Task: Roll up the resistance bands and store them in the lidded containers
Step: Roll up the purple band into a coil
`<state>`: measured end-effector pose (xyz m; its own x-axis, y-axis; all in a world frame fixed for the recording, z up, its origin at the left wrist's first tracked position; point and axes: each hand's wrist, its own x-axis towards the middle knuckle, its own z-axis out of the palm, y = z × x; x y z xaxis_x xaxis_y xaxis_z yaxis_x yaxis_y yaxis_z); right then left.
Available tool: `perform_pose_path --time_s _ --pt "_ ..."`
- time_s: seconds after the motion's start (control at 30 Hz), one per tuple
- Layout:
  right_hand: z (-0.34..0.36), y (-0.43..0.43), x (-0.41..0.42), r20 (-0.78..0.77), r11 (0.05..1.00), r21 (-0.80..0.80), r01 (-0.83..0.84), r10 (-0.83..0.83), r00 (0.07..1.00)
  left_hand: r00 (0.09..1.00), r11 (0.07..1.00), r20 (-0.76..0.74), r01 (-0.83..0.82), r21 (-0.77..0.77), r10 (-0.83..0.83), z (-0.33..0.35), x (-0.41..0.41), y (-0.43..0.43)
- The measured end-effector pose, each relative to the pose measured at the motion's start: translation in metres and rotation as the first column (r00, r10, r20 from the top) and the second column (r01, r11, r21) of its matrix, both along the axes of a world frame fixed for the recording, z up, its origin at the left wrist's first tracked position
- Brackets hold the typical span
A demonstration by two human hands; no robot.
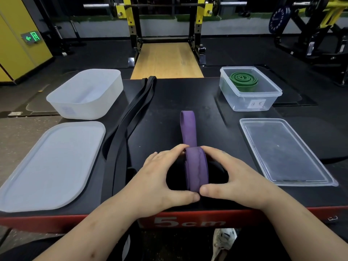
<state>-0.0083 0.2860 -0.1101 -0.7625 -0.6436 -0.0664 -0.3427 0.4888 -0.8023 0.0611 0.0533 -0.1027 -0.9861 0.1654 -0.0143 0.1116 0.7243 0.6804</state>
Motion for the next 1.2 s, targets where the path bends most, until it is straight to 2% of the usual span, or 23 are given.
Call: perform_pose_path --time_s 0.17,0.47,0.77,0.93,1.2 --pt "0.0039 0.0035 0.0012 -0.002 0.998 0.039 -0.058 0.058 0.998 1.0 1.0 -0.02 -0.011 0.013 0.011 -0.0023 0.0006 -0.0026" --pt "0.0089 -0.0014 0.0013 -0.022 1.0 -0.026 -0.016 0.015 1.0 1.0 1.0 0.01 0.029 0.007 -0.029 0.0028 0.0032 0.0034" --pt "0.0065 0.002 0.0021 -0.002 0.998 0.035 -0.055 0.055 0.998 1.0 0.999 -0.014 -0.02 0.029 0.02 0.0029 0.002 0.0035" --pt "0.0064 -0.0012 0.0012 -0.029 0.999 -0.019 -0.037 0.037 0.999 1.0 0.999 -0.007 0.013 0.031 -0.013 -0.002 0.0018 0.0044" --pt "0.003 0.003 0.0007 -0.021 0.997 -0.002 -0.074 0.074 0.997 1.0 1.0 -0.002 -0.006 0.03 0.006 0.0003 -0.0015 0.0032"
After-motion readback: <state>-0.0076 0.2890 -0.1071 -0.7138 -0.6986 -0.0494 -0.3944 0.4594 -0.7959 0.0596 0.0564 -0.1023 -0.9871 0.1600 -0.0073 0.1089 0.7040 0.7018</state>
